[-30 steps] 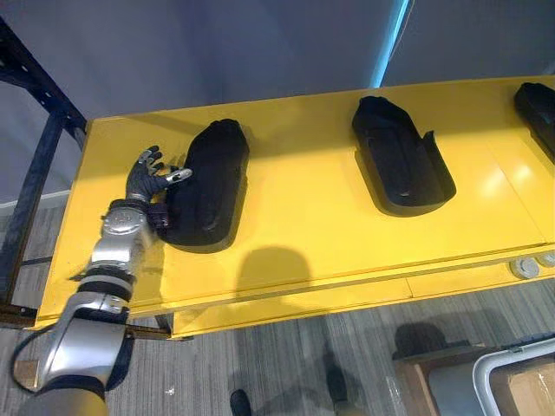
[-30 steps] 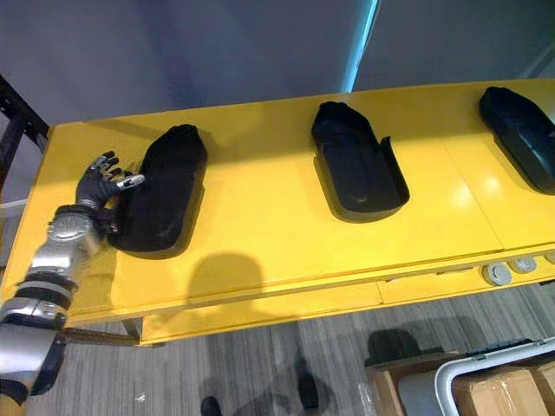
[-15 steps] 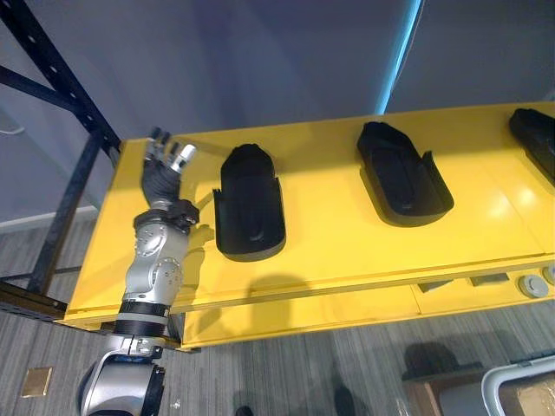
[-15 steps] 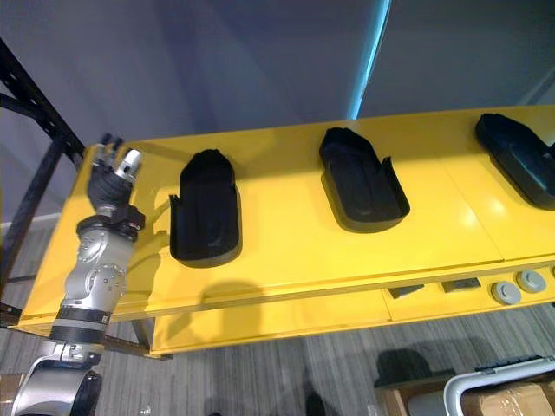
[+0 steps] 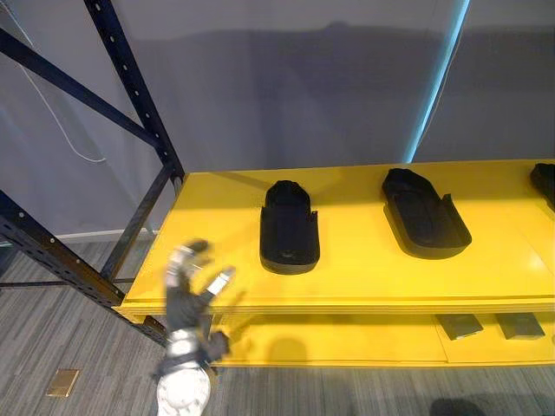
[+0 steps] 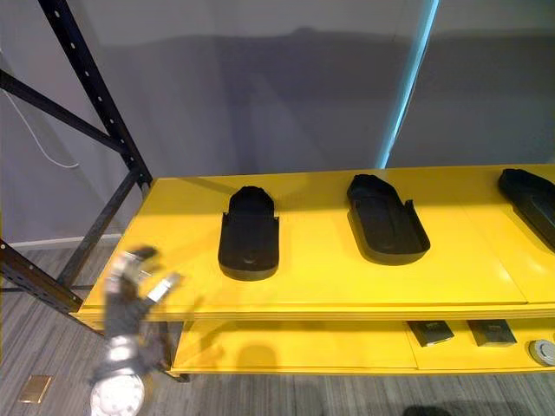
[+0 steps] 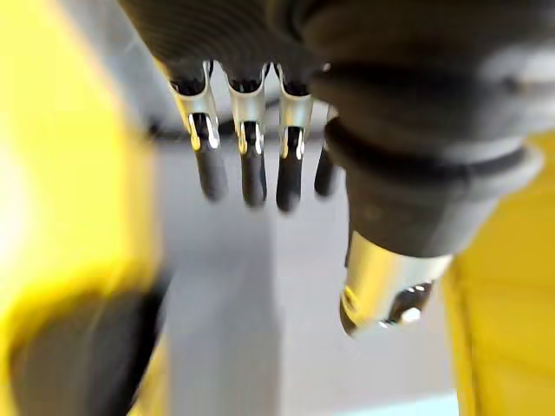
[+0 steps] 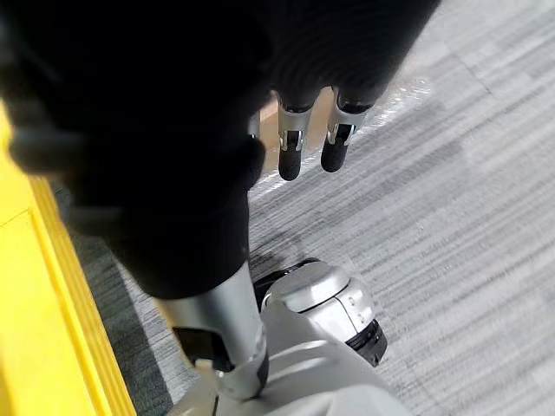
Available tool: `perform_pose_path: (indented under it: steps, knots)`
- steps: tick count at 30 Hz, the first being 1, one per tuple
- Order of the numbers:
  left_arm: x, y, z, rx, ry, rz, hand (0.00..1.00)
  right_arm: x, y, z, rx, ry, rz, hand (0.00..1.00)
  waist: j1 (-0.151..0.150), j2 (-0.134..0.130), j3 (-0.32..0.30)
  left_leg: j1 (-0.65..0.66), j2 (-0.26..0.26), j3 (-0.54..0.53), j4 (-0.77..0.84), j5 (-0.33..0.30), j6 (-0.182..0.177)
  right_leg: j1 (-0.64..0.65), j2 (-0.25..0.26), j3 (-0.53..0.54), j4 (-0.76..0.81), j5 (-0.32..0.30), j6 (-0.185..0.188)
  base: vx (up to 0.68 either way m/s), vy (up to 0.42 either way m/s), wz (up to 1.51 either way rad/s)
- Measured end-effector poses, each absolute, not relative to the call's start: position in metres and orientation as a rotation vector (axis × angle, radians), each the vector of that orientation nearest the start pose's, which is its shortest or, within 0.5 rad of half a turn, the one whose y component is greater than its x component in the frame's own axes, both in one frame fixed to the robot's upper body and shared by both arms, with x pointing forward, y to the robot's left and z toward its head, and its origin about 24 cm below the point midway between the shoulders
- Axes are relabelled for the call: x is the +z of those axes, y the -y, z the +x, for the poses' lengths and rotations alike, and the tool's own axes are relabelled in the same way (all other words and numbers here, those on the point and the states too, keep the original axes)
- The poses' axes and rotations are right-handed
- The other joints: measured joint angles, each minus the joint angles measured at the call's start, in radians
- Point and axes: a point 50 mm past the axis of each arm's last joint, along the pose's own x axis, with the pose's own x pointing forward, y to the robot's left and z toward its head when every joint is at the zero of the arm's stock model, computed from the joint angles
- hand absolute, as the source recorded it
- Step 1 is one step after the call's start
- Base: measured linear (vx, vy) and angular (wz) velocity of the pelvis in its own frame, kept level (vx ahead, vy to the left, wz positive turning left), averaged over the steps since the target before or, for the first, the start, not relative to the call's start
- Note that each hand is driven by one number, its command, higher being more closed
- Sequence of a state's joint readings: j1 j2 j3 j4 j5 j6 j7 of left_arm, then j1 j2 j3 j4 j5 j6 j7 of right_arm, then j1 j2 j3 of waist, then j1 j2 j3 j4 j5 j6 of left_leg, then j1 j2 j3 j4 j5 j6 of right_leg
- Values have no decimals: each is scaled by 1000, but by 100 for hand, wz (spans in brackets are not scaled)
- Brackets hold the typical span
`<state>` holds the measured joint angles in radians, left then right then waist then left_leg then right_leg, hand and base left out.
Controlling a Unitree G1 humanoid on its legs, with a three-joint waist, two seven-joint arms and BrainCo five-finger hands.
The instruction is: Walk over and take plastic housings, then place them on the shelf
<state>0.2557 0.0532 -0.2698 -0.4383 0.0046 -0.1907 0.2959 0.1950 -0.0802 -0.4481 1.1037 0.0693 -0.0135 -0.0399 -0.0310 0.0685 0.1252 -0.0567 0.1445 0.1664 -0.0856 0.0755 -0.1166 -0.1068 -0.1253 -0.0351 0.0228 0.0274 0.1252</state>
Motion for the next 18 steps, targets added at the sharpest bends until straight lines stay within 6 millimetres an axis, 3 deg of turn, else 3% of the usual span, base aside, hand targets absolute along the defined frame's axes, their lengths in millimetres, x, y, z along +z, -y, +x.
perform_pose_path:
  steps: [2,7,12,18]
  knots:
    - [93,-104,191,-7,310,-152,100,-166,234,26,-573,-1212,163,0,-3,-3,-1,-13,7,8,1,1,-2,-15,6,2,1,3,4,15,-7,-9]
    - [84,-100,199,-35,270,-184,100,-165,232,29,-544,-1210,137,0,4,-14,0,-29,24,25,5,4,-3,-41,24,15,2,10,-8,52,-13,-12]
    - [97,-93,225,-78,339,-176,100,-165,229,36,-525,-1199,130,0,5,-28,8,-62,29,38,14,2,-5,-79,30,29,1,10,-10,41,2,-8]
    - [112,-95,259,-30,392,-145,100,-166,224,44,-525,-1180,159,0,-15,-43,21,-78,30,62,14,0,-6,-109,33,55,0,12,-12,21,6,-13]
